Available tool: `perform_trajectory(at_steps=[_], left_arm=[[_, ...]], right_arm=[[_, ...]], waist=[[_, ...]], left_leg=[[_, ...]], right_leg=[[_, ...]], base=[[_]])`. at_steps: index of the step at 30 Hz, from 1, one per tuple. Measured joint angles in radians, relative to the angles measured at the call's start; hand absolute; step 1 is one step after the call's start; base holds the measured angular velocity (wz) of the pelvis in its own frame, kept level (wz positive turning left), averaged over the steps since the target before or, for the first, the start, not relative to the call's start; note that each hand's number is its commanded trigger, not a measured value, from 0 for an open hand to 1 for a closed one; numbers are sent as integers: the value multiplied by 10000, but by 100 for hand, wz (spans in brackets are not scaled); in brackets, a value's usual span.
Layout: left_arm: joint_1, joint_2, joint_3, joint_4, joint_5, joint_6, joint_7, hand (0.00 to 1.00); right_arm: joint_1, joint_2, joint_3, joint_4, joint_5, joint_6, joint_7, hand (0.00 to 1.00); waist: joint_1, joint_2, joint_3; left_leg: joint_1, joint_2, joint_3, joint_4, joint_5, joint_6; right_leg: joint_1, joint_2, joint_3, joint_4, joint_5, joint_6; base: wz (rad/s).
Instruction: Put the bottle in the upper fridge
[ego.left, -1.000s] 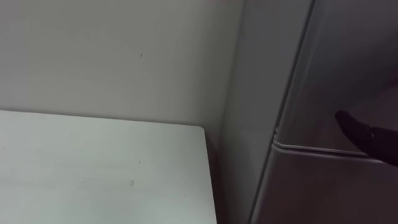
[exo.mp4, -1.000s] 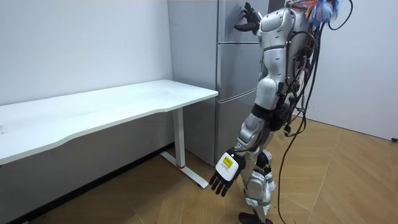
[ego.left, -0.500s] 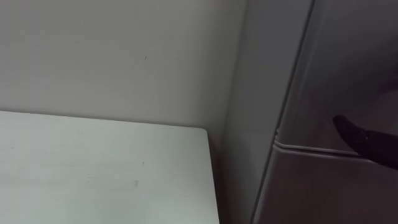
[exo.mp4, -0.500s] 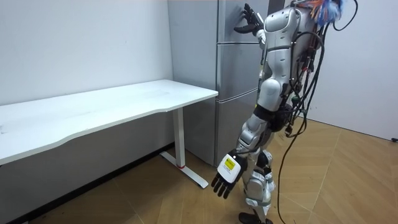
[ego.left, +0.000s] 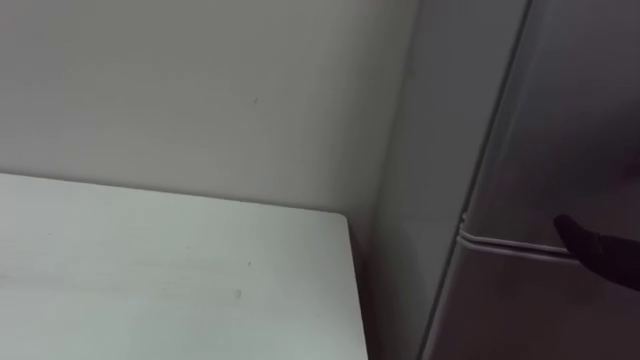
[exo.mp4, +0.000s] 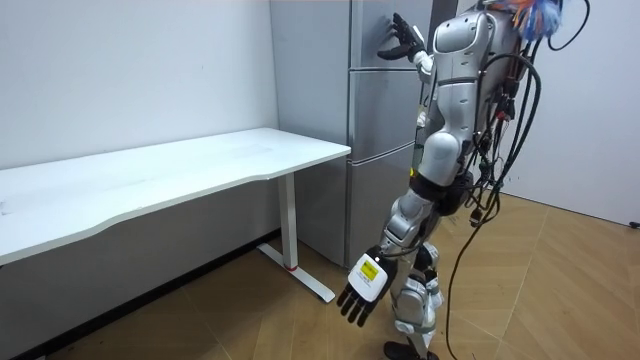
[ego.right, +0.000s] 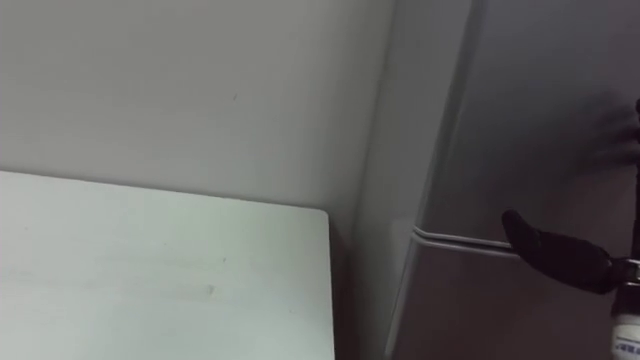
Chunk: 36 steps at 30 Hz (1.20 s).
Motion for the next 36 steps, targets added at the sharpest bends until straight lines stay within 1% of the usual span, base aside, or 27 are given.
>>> perform_trajectory(at_steps=[1, 3, 4, 6, 8, 9, 10, 11, 12, 13, 14, 16, 18, 20, 22, 26, 27, 28, 30, 31, 32, 34, 35, 36], left_arm=[[7, 1, 2, -14, 0, -20, 3, 0], [67, 12, 2, -22, -3, -36, 50, 0], [93, 20, 2, -21, -5, -36, 58, 0], [89, 20, 34, -22, -7, -59, 58, 0], [116, -15, 479, -77, -10, -220, 92, 0], [153, -21, 586, -93, -10, -243, 112, 0], [260, -24, 754, -131, -10, -273, 180, 0], [372, -20, 918, -136, -10, -275, 226, 0], [424, -21, 1007, -139, -10, -276, 235, 0], [492, -17, 1095, -145, -11, -276, 253, 0], [556, -26, 1135, -215, -8, -276, 255, 0], [625, -40, 1189, -433, -1, -282, 260, 0], [603, -58, 1327, -454, -7, -285, 317, 0], [617, -150, 1481, -525, -8, -286, 376, 0], [616, -207, 1552, -528, -5, -285, 420, 0], [601, -261, 1543, -630, -8, -285, 426, 0], [590, -261, 1539, -639, -13, -286, 426, 0], [532, -264, 1525, -639, -37, -286, 426, 0], [485, -291, 1440, -639, -133, -287, 422, 0], [448, -300, 1395, -639, -226, -287, 421, 0], [420, -291, 1324, -648, -301, -287, 423, 0], [392, -292, 1221, -649, -449, -285, 423, 0], [423, -292, 1145, -669, -555, -284, 422, 0], [436, -294, 1137, -727, -614, -284, 422, 0]], right_arm=[[2, 0, -42, 207, 3, 0, -83, 0], [4, 3, -50, 611, 49, 26, -306, 0], [4, 3, -87, 936, 102, 126, -451, 0], [45, 2, -354, 1316, 575, 384, -582, 0], [142, -3, -1037, 1959, 1637, 996, -830, 0], [162, -3, -1195, 2063, 1820, 1094, -920, 0], [248, -2, -1475, 2104, 2302, 1202, -1120, 0], [291, -4, -1697, 2106, 2839, 1214, -1293, 0], [300, -4, -1805, 2106, 3044, 1215, -1384, 0], [305, -6, -2021, 2112, 3453, 1216, -1540, 0], [319, -6, -2201, 2114, 3740, 1220, -1725, 0], [415, -9, -2477, 2123, 4299, 1219, -1950, 0], [578, -7, -2700, 2354, 5122, 1230, -2121, 0], [896, -4, -2785, 2449, 5990, 1337, -2487, 0], [1116, -2, -2792, 2456, 6398, 1377, -2733, 0], [1650, 20, -2905, 2518, 6681, 1377, -3095, 0], [1656, 26, -2909, 2597, 6704, 1376, -3159, 0], [1665, 51, -2923, 2770, 6778, 1376, -3299, 0], [1745, 109, -2929, 2829, 6947, 1376, -3508, 0], [1867, 127, -2929, 2899, 7113, 1370, -3564, 0], [2023, 189, -2920, 3030, 7238, 1359, -3589, 0], [2109, 419, -2920, 3152, 7471, 1359, -3754, 0], [2210, 616, -2919, 3246, 7496, 1345, -3825, 0], [2299, 702, -2919, 3357, 7496, 1335, -3822, 0]], waist=[[-35, -3, -1], [-119, -33, -23], [-150, -48, -33], [-182, -52, -42], [-244, -45, -67], [-254, -14, -68], [-341, 15, -104], [-458, 97, -101], [-515, 112, -102], [-645, 194, -90], [-753, 233, -69], [-807, 278, -56], [-849, 278, -46], [-954, 256, -43], [-977, 224, -23], [-1057, 160, 7], [-1066, 148, 4], [-1065, 121, 19], [-1066, 125, 27], [-1094, 173, 50], [-1071, 184, 60], [-1044, 156, 42], [-1065, 196, 52], [-1058, 184, 44]], left_leg=[[-2, -29, -18, -11, 11, 20], [-7, -59, -63, -48, 9, 17], [-13, -71, -65, -50, 15, 28], [-66, -115, -147, -50, 22, 45], [-173, -175, -224, -69, 91, 169], [-181, -186, -224, -78, 94, 174], [-168, -188, -224, -114, 98, 182], [-149, -191, -219, -166, 106, 190], [-141, -196, -206, -195, 108, 191], [-140, -197, -194, -218, 108, 189], [-143, -197, -177, -244, 108, 188], [-134, -196, -89, -319, 113, 178], [-61, -197, -85, -412, 135, 141], [43, -197, -79, -495, 137, 108], [92, -197, 6, -522, 116, 68], [63, -184, 10, -524, 62, 3], [34, -182, 12, -524, 61, 2], [-13, -182, 19, -524, 62, 0], [-29, -182, 19, -529, 62, 0], [-28, -177, 16, -534, 61, 0], [-22, -174, -1, -545, 59, 1], [-29, -174, 5, -560, 54, 7], [-33, -174, 4, -575, 54, 8], [-22, -174, 1, -588, 55, 9]], right_leg=[[-4, -7, 76, -82, 23, 34], [-22, -33, 79, -87, 43, 52], [-24, -65, 59, -82, 51, 54], [-49, -69, 52, -96, 49, 57], [-133, -131, 76, -101, 32, 84], [-141, -125, 83, -105, 20, 104], [-112, -119, 91, -101, 15, 110], [-106, -136, 115, -87, 5, 123], [-119, -144, 130, -78, -4, 136], [-130, -138, 156, -79, -23, 159], [-154, -124, 247, -84, -38, 179], [-204, -52, 381, -97, -54, 195], [-180, -35, 386, -102, -63, 190], [-125, -7, 437, -83, -148, 188], [-138, 13, 597, -71, -215, 173], [-212, 19, 685, -68, -288, 170], [-210, 20, 685, -65, -288, 170], [-258, 22, 691, -68, -287, 168], [-277, 24, 687, -70, -287, 168], [-278, 27, 610, -88, -288, 169], [-310, 22, 556, -89, -293, 170], [-335, 20, 494, -80, -301, 170], [-327, 36, 457, -99, -300, 170], [-312, 38, 457, -107, -300, 170]], base=[[6], [9], [6], [11], [13], [0], [0], [0], [0], [-4], [-5], [-11], [-7], [0], [-12], [-6], [-3], [0], [0], [7], [5], [0], [0], [0]])
